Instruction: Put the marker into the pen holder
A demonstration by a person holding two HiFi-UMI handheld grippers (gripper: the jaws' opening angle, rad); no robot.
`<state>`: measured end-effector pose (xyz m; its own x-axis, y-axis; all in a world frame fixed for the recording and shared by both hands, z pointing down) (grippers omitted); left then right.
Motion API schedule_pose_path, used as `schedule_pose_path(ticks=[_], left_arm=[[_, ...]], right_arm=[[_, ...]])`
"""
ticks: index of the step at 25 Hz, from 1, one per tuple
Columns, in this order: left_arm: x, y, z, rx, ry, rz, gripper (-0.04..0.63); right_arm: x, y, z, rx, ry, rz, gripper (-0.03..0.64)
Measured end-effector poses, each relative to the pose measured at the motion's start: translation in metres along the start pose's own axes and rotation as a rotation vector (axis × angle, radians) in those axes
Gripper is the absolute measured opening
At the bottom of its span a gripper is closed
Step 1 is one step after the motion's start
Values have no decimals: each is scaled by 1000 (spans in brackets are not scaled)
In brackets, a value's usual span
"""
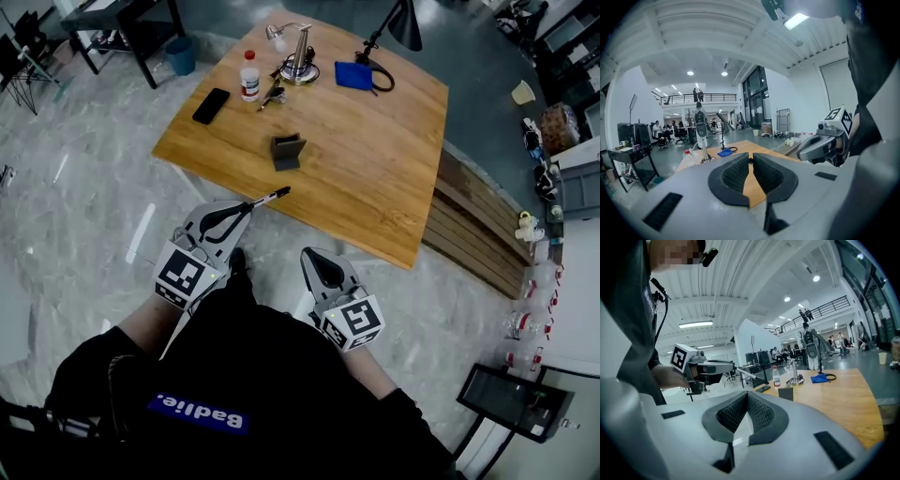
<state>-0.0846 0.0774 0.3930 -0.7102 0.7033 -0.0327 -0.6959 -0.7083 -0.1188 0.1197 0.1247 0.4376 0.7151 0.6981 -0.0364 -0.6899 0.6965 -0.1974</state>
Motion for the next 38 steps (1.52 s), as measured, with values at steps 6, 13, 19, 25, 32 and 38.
schedule_pose_path(ticks=[6, 13, 19, 25, 32, 38], left_arm=[[-48, 78, 7, 3, -26, 86, 38], [-95, 148, 21, -13, -23, 182, 38], [-126, 165, 43, -9, 42, 183, 38], [-149, 166, 72, 17, 145, 150, 38], [-177, 168, 115, 56, 259, 140, 38], [-198, 171, 146, 88, 325, 182, 38]], right_arm=[[-67, -33, -13, 1, 14, 88, 6], [-128, -54, -23, 1, 16, 160, 6], [-146, -82, -28, 11, 23, 143, 6], [-146, -110, -36, 6, 19, 117, 6], [-134, -136, -39, -3, 41, 111, 6], [-126, -150, -35, -22, 66, 126, 6]])
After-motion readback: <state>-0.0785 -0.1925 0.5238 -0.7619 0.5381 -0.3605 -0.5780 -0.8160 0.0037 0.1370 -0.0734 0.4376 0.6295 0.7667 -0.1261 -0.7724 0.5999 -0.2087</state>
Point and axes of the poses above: the fingertips, and each gripper's own axes: x backward along the fingers, y to its left, z out of its underside, the point moved 7 cm from there along x, backward along the fingers, and after that the axes turned 12 degrees about -y, right-handed, at the moved point
